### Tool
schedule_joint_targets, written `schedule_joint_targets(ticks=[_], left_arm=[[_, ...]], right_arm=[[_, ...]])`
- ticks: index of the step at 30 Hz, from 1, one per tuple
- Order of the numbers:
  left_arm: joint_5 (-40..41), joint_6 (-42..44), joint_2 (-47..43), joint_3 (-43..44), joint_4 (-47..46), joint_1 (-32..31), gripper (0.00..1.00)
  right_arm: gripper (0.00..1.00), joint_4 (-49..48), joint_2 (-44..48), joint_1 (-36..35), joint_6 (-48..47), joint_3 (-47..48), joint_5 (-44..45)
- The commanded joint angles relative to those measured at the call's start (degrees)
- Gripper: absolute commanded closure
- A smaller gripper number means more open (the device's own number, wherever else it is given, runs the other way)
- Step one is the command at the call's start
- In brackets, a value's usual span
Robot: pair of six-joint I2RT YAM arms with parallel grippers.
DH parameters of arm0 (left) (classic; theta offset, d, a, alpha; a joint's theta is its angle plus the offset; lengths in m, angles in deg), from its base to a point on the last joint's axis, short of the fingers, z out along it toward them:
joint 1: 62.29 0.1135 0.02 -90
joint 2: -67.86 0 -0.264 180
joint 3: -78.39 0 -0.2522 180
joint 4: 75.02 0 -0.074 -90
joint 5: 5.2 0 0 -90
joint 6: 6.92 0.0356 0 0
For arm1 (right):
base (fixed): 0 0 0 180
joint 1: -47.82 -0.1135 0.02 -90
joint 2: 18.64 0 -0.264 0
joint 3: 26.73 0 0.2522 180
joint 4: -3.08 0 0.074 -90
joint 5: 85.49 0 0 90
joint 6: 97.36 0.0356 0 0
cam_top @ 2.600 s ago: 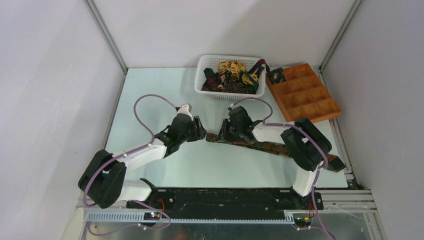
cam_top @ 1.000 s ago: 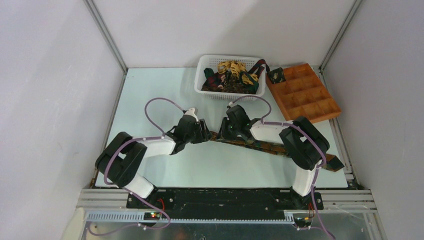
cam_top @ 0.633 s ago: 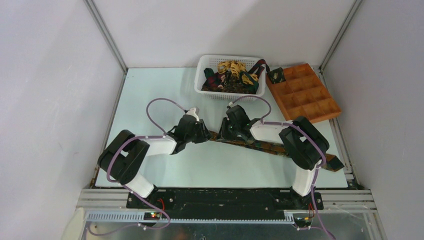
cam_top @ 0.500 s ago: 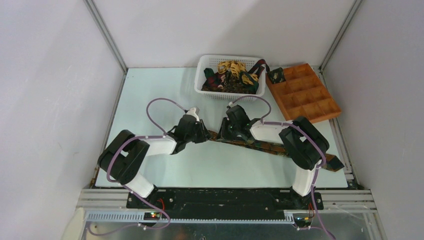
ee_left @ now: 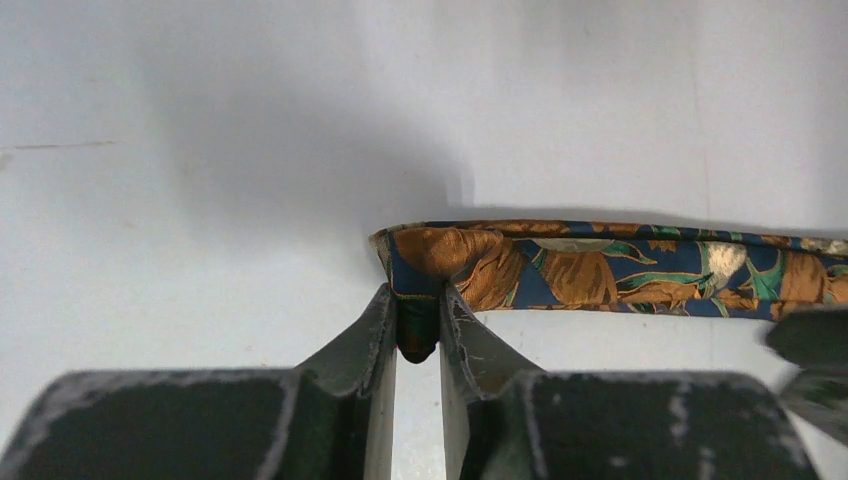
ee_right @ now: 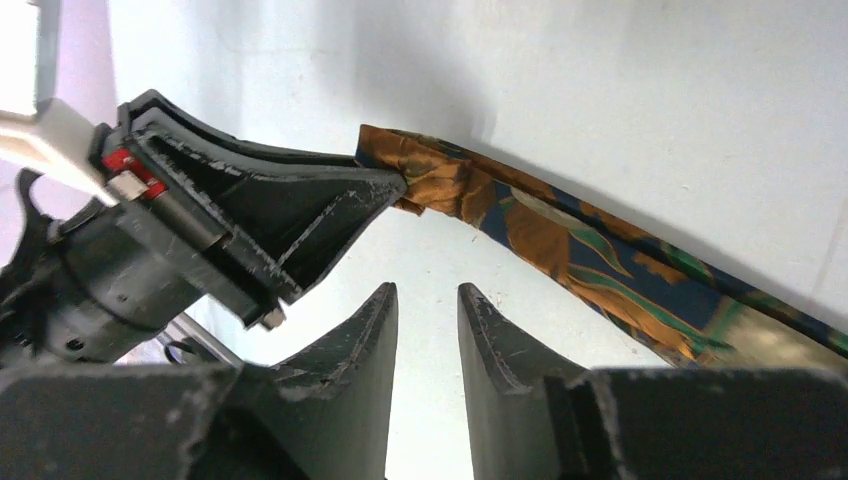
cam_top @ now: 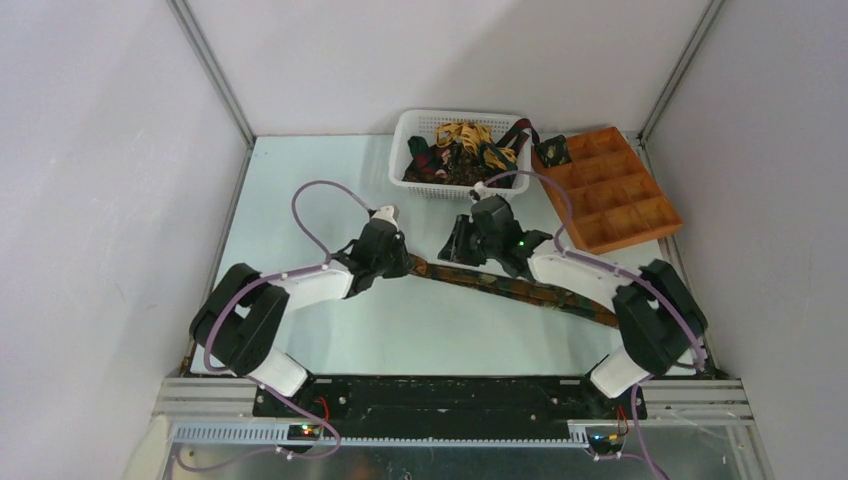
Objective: Roll the ties
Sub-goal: Roll the tie at the center of the board.
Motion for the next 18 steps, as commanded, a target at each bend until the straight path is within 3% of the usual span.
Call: schedule_joint_targets(ticks=[1,10,18], left_arm=[[9.73,6.26,-1.75,5.3,9.82,-1.17,0.82],[24.87,12.72,1.77,15.13,24.7,-8.6,0.89],[28.23,14.66,3.82,18.46,29.43,-11.79,0.94]], right_arm=[[0.68,1.09,6.02,2.24,-1.24,-3.21,3.05],[0.67,1.04,10.74,6.35,-1.79,-8.75,3.21],[0.72,6.06,9.33,6.8,-2.32,-9.08,8.07]])
